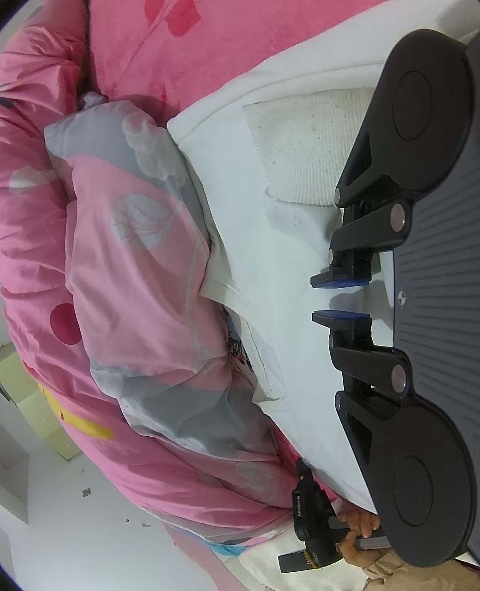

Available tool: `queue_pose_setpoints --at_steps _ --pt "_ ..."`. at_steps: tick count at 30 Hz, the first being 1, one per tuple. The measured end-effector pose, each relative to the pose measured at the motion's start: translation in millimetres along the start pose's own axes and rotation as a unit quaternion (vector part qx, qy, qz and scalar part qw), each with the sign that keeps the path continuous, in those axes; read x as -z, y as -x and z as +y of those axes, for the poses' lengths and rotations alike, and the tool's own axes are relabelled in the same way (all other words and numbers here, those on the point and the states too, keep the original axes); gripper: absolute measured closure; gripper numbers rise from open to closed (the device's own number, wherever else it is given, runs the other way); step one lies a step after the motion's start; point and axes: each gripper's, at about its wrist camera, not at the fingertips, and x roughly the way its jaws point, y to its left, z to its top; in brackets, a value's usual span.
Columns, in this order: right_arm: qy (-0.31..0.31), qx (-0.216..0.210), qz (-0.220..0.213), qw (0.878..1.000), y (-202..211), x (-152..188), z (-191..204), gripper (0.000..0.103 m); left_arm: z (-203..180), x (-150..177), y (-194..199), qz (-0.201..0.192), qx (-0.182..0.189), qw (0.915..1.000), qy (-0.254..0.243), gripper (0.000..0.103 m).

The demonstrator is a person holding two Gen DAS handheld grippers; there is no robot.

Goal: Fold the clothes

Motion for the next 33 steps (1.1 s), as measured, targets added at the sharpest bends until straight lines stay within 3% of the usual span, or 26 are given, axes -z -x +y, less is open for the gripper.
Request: queue_pose_setpoints --at_steps 2,5,8,11,14,17,21,25,29,33 --pt "-0.003 -0.002 0.0 1.0 0.0 -0.3 -1.5 0.091 2.5 -2.0 6.9 0.011 0.004 0.9999 -0.002 0.095" --pt "-0.005 -0.003 0.0 1.0 0.0 -0.2 -1.6 0.091 -13.1 3.0 33.7 0.011 0.011 0.9984 -0.054 0.095" --pt "-0.005 -0.003 0.0 1.0 -0.1 -0.1 -1.4 0.091 -25.3 12.7 69.7 0.018 0.053 0.9946 -0.088 0.095" --pt "-0.006 -0.002 -0.001 1.0 0.1 0.2 -1.1 0.091 -36.7 34.6 95.2 0.049 0.064 0.9889 -0.124 0.095" --pt "-0.006 -0.001 -0.001 1.0 0.0 0.2 -1.0 0.091 -32.7 68.4 109.5 0.085 0.051 0.9831 -0.154 0.092" --pt "-0.013 -0.002 -0.006 1.0 1.3 0.2 -3.4 0.091 -15.2 86.4 119.2 0.058 0.024 0.9844 -0.165 0.089" --pt "-0.02 0.032 -0.025 0.999 11.0 0.4 -2.3 0.09 -3.9 84.5 139.3 0.039 0.004 0.9911 -0.128 0.088" --pt "0.006 0.071 -0.035 0.997 23.4 -0.2 20.3 0.088 -16.0 79.6 152.2 0.017 0.033 0.9894 -0.14 0.084" --pt "0.081 0.044 -0.002 0.996 19.1 17.8 66.0 0.087 -40.3 87.7 140.8 0.031 0.074 0.9817 -0.173 0.072" --pt "0.196 0.109 0.04 0.974 12.9 50.5 91.2 0.087 -56.5 101.4 126.0 0.045 0.095 0.9742 -0.2 0.071"
